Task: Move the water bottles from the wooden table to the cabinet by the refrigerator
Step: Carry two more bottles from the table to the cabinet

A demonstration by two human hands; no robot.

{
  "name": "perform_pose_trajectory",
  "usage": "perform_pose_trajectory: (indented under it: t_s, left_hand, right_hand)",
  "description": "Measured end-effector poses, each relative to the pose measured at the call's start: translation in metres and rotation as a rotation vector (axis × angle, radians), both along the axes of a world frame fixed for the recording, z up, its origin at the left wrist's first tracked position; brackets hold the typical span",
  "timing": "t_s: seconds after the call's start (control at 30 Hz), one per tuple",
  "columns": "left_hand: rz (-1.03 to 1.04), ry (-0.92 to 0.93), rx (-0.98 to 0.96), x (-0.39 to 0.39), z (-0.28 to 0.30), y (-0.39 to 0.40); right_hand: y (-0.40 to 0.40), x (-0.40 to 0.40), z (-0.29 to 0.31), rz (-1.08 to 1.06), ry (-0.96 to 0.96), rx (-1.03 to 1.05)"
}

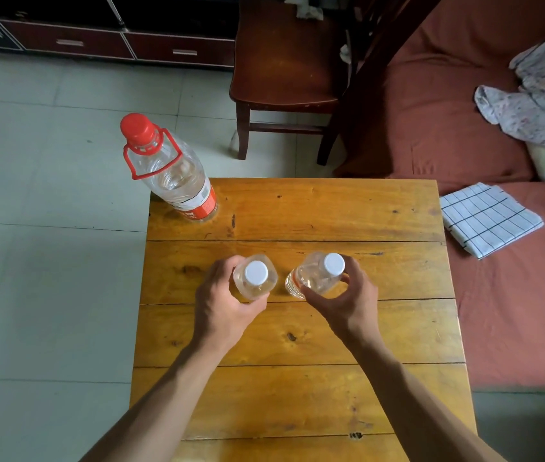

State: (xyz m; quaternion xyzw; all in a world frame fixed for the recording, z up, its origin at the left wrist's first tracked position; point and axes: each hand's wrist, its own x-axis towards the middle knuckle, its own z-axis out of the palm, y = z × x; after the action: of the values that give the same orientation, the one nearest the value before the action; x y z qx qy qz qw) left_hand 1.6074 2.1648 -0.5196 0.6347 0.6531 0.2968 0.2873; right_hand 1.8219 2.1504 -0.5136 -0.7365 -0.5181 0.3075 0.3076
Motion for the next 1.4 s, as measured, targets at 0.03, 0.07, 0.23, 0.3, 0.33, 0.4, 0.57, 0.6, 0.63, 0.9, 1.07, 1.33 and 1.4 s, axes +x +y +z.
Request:
perform_pose_trajectory:
  t_s: [0.03,0.07,0.23,0.3,0.33,0.4,0.57,0.6,0.63,0.9,1.07,1.33,1.4]
  left_hand:
    - [0.008,-0.013,0.006,0.001,0.006,-0.002]
    - [0.014,-0.025,0.011,0.002,0.012,-0.004]
    - [0.033,-0.051,0.028,0.007,0.059,-0.007]
    - [0.035,-0.065,0.048,0.008,0.083,-0.004]
    - [0.032,-0.069,0.062,0.009,0.095,-0.003]
    - [0.030,-0.077,0.087,0.012,0.120,0.000]
    - [0.038,-0.148,0.189,0.013,0.179,0.003]
    - [0.032,-0.166,0.215,0.014,0.190,0.003]
    - [0.018,-0.191,0.240,0.015,0.200,0.003]
    - [-0.090,-0.244,0.351,0.034,0.276,-0.002]
    - [-0.089,-0.323,0.386,0.055,0.323,-0.029]
    - [-0.044,-0.218,0.412,0.083,0.367,-0.099]
    - [-0.004,-0.201,0.404,0.088,0.369,-0.119]
  right_hand:
    - [-0.001,0.001,0.004,0.007,-0.001,0.008]
    - [-0.002,0.002,0.009,0.013,0.000,0.020]
    - [-0.005,0.005,0.050,0.024,0.001,0.084]
    - [-0.005,0.005,0.073,0.031,0.004,0.115]
    - [-0.005,0.006,0.087,0.035,0.004,0.135]
    - [-0.004,0.007,0.115,0.054,0.011,0.176]
    - [-0.008,0.012,0.188,0.083,0.008,0.271]
    - [-0.011,0.014,0.203,0.091,-0.001,0.296]
    - [-0.013,0.017,0.218,0.100,-0.014,0.320]
    - [-0.043,0.045,0.307,0.060,-0.073,0.464]
    - [-0.070,0.067,0.336,0.090,-0.080,0.517]
    - [-0.115,0.112,0.368,0.141,-0.046,0.598]
    - [-0.126,0.120,0.371,0.159,-0.020,0.569]
